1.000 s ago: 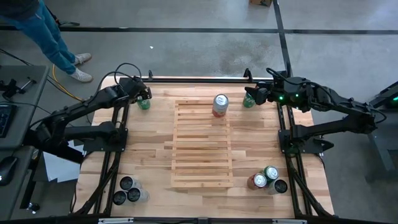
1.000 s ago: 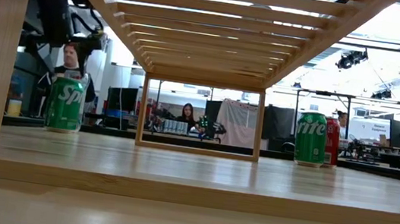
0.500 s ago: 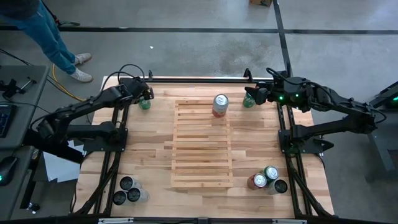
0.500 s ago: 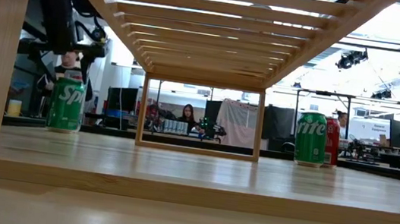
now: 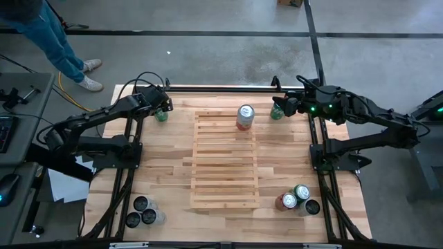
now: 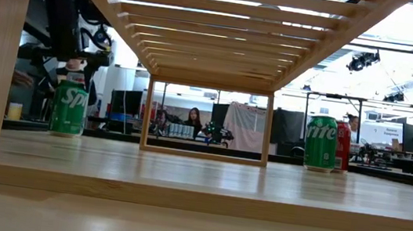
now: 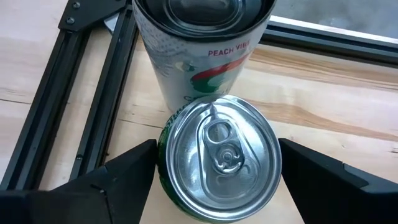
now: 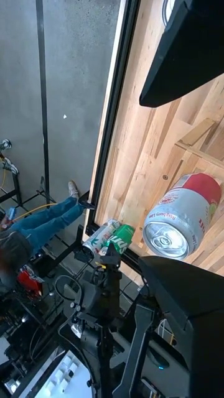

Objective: Place canned beverage on shelf
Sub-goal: Put the top left green soda can on the shelf

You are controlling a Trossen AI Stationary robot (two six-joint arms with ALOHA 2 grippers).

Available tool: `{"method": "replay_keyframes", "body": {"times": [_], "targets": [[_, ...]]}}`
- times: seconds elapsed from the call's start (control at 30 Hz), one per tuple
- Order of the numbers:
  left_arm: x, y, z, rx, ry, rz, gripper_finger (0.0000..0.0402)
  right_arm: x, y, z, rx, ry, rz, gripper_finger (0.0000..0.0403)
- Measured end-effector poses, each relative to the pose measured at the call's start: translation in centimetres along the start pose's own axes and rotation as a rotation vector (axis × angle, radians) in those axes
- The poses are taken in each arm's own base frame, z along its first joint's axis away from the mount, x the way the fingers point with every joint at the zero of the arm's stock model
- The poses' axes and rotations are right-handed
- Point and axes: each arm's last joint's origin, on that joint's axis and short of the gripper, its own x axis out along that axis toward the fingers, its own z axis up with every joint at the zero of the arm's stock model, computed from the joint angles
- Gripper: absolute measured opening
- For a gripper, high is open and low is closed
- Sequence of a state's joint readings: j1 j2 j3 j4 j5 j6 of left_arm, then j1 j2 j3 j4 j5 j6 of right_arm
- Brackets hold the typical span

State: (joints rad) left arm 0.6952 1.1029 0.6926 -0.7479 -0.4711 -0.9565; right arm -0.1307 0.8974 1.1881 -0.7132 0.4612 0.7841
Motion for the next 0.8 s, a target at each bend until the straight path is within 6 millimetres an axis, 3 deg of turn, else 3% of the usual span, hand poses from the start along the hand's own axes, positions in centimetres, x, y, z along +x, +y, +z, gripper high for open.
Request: {"method": "replay_keyframes", "body": {"times": [0.4,0.67,0.8], "targets": [[0.07,0.03,-0.11,0.023,0.017,0.002,0.0312,0.01,0.0,0.0,0.0,0.0,0.0,0.0395],[0.0,0.07,-0.11,0.02,0.019,-0.004,0.0267,0.01,0.01,0.0,0.0,0.0,0.0,0.0395],[-0.3,0.24,-0.07,0.016,0.015,-0.019,0.0265,0.01,0.01,0.0,0.0,0.0,0.0,0.0395]]}}
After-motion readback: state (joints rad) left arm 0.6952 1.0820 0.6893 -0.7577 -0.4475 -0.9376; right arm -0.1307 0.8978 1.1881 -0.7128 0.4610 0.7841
